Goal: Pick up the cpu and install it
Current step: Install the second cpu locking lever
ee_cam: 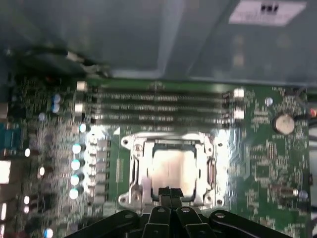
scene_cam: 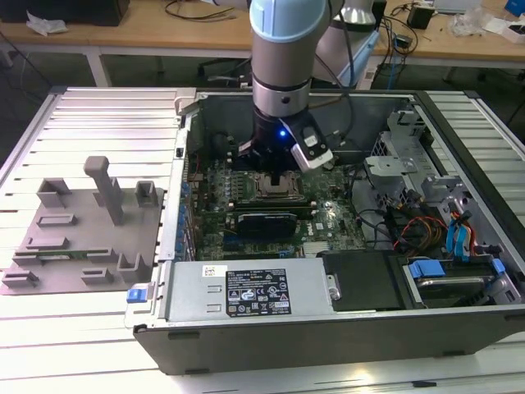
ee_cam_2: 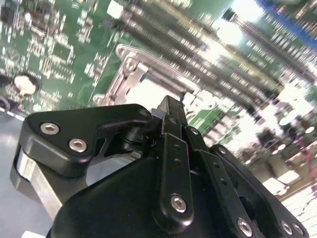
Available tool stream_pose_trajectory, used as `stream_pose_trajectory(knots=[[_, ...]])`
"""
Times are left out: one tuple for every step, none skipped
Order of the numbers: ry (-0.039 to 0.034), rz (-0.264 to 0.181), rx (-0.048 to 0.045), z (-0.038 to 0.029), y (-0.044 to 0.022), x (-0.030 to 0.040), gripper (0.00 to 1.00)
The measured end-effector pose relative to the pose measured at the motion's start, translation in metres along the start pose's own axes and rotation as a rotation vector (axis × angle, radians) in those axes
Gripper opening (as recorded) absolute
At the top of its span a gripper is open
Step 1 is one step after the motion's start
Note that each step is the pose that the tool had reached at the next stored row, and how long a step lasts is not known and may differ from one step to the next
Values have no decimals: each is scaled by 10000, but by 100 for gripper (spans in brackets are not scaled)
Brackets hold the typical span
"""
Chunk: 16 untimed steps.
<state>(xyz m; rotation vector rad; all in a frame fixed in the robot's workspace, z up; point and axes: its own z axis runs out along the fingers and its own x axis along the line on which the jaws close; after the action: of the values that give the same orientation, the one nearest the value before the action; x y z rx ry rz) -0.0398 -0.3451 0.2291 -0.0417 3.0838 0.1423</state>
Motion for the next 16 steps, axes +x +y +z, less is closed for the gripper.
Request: stream_pose_trajectory(knots=[[2, 0, 22, 2, 24, -11, 11], [2, -1, 41, 5, 45, -19, 11], [1, -1, 42, 5, 50, -19, 11], [2, -2, 42, -17, 59, -21, 11], [2, -3, 42, -49, 64, -23, 11], [1, -2, 42, -81, 68, -24, 11], [3, -1, 44, -116, 72, -26, 11], [3, -1, 47, -131, 75, -27, 11], [1, -2, 47, -133, 76, -28, 11], [1, -2, 47, -133, 75, -27, 11], [2, -1, 48, -134, 75, -27, 11], [2, -2, 49, -134, 75, -27, 11], [2, -2, 49, -134, 75, -27, 11], [2, -2, 50, -134, 75, -27, 11], [2, -2, 51, -134, 75, -27, 11], [2, -2, 51, -134, 75, -27, 11]])
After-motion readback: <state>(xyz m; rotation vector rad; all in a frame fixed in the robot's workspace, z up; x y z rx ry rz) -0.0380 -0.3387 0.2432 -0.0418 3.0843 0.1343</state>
